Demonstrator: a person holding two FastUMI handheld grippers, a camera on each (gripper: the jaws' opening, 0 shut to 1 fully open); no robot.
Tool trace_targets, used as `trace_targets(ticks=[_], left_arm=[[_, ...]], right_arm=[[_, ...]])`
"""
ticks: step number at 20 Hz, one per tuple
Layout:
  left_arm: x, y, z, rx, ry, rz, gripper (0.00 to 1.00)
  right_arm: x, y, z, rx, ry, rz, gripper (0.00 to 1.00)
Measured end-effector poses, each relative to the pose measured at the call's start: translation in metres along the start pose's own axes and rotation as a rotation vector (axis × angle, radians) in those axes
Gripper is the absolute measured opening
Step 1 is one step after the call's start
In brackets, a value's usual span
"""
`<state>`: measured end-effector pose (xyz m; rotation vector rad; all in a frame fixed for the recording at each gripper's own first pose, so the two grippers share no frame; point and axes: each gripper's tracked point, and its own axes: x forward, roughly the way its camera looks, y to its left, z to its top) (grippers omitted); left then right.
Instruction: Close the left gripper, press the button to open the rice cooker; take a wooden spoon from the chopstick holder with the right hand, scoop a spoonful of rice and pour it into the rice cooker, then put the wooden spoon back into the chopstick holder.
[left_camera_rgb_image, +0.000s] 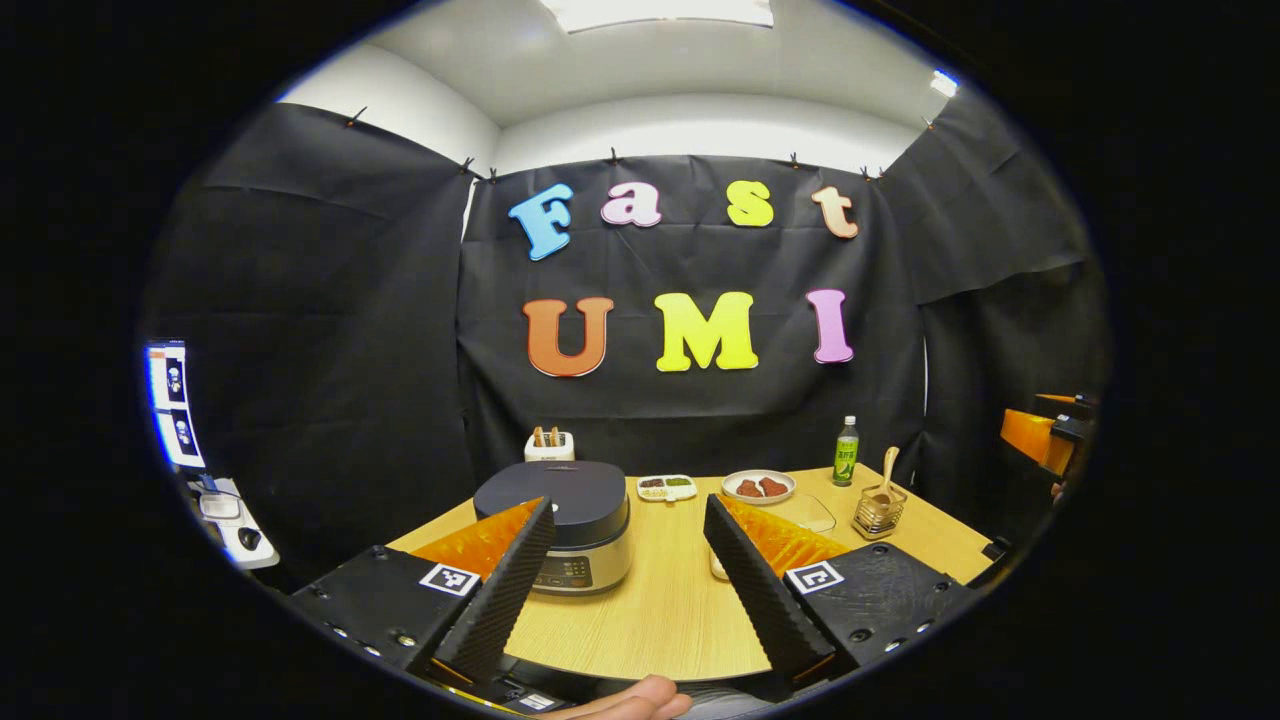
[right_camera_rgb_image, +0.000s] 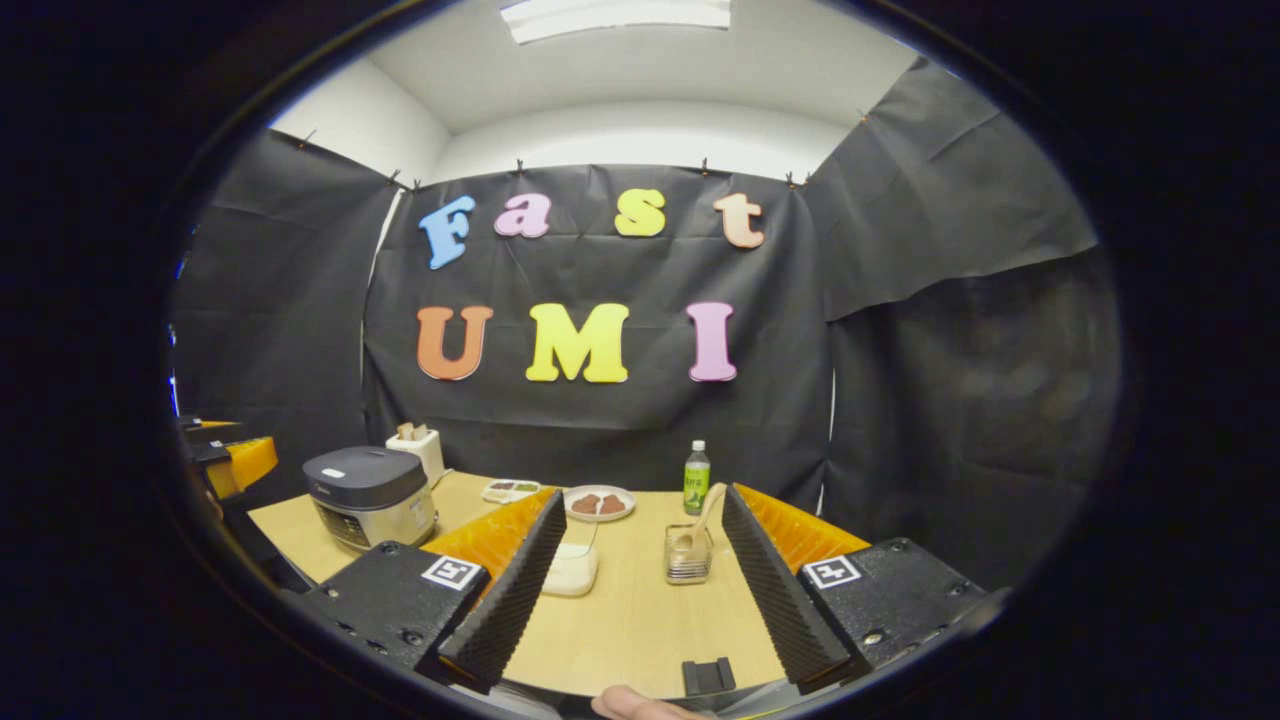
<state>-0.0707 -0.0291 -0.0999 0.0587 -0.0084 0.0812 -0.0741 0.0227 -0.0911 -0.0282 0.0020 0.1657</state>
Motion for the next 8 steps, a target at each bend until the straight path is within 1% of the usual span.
trace_targets(ticks=[3, 8], left_arm=[[0.0004, -0.0086, -0.0037, 0.026, 0.006, -0.027, 0.96], [0.005, -0.0058, -0.0065, 0.019, 0.02, -0.027, 0.96]], right_arm=[[-0.0026, 0.0027, -0.0024, 0.011, -0.001, 0.02, 1.0], [-0.004, -0.0068, -0.0013, 0.015, -0.012, 0.001, 1.0]])
